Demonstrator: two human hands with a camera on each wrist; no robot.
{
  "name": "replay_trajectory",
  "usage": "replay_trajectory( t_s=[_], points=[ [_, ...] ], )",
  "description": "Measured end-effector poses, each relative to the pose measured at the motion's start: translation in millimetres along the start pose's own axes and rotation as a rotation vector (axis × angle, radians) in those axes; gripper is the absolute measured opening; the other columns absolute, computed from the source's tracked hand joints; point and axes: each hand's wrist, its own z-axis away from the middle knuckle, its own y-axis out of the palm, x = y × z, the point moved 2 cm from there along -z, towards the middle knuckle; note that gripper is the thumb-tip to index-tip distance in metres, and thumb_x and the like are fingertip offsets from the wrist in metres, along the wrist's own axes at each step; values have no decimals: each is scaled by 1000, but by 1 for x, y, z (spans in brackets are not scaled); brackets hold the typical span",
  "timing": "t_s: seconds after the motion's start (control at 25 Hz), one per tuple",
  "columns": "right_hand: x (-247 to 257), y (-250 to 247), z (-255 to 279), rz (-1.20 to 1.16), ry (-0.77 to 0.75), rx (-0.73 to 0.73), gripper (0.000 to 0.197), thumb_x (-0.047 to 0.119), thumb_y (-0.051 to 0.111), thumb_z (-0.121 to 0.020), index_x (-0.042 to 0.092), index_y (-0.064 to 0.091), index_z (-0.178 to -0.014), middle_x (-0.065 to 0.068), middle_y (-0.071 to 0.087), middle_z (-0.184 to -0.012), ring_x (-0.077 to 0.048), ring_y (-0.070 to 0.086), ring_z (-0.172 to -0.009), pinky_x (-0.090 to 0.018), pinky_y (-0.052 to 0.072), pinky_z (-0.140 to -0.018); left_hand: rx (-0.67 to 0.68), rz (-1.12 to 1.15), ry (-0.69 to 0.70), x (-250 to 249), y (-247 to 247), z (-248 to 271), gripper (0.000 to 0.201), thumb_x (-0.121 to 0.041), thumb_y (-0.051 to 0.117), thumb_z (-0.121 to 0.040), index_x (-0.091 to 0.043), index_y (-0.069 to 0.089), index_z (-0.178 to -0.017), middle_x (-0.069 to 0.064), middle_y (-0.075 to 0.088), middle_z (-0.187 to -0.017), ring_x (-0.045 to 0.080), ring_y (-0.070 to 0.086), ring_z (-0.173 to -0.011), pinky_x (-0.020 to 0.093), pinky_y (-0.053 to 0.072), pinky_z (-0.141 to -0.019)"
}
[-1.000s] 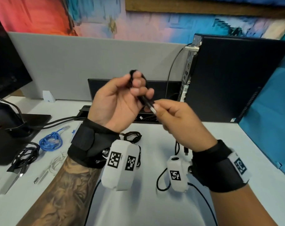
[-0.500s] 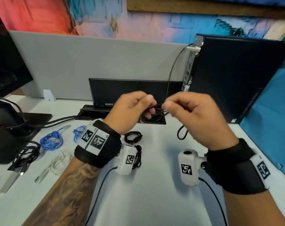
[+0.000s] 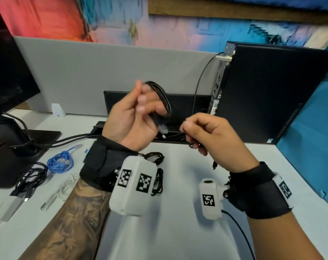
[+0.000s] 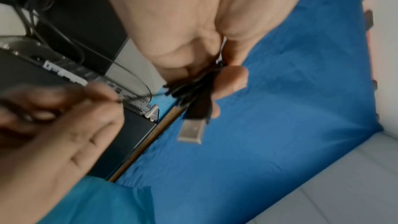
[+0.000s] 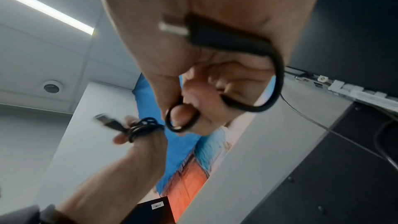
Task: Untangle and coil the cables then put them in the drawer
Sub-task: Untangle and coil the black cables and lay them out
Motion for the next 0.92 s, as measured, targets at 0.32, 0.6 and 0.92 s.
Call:
replay_trajectory(
  t_s=[0.32, 0.6, 0.92],
  points=[
    [-15, 9, -3, 56, 153, 96, 8, 25, 70, -94, 17, 69, -90, 0, 58, -78, -10, 52, -70, -22, 50, -61, -344, 97, 400, -5, -9, -6, 19, -7, 43, -100, -4, 58, -88, 8, 63, -82, 15, 66, -70, 37, 58, -85],
    [-15, 2, -4, -62, 182, -67, 10, 24, 65, -97, 19, 57, -97, 8, 43, -60, -5, 40, -52, -10, 36, -48, -370, 135, 627, -54, -9, 9, 17, -2, 47, -96, -1, 59, -85, 12, 65, -79, 20, 67, -67, 41, 52, -93],
    [5, 5, 5, 152, 105, 147, 25, 31, 68, -94, 10, 64, -83, -15, 40, -60, -18, 36, -57, -9, 44, -59, -531, -353, 738, -49, -44, -1, 36, -11, 49, -102, -11, 72, -74, 5, 72, -77, 16, 69, -73, 35, 52, -92]
  ],
)
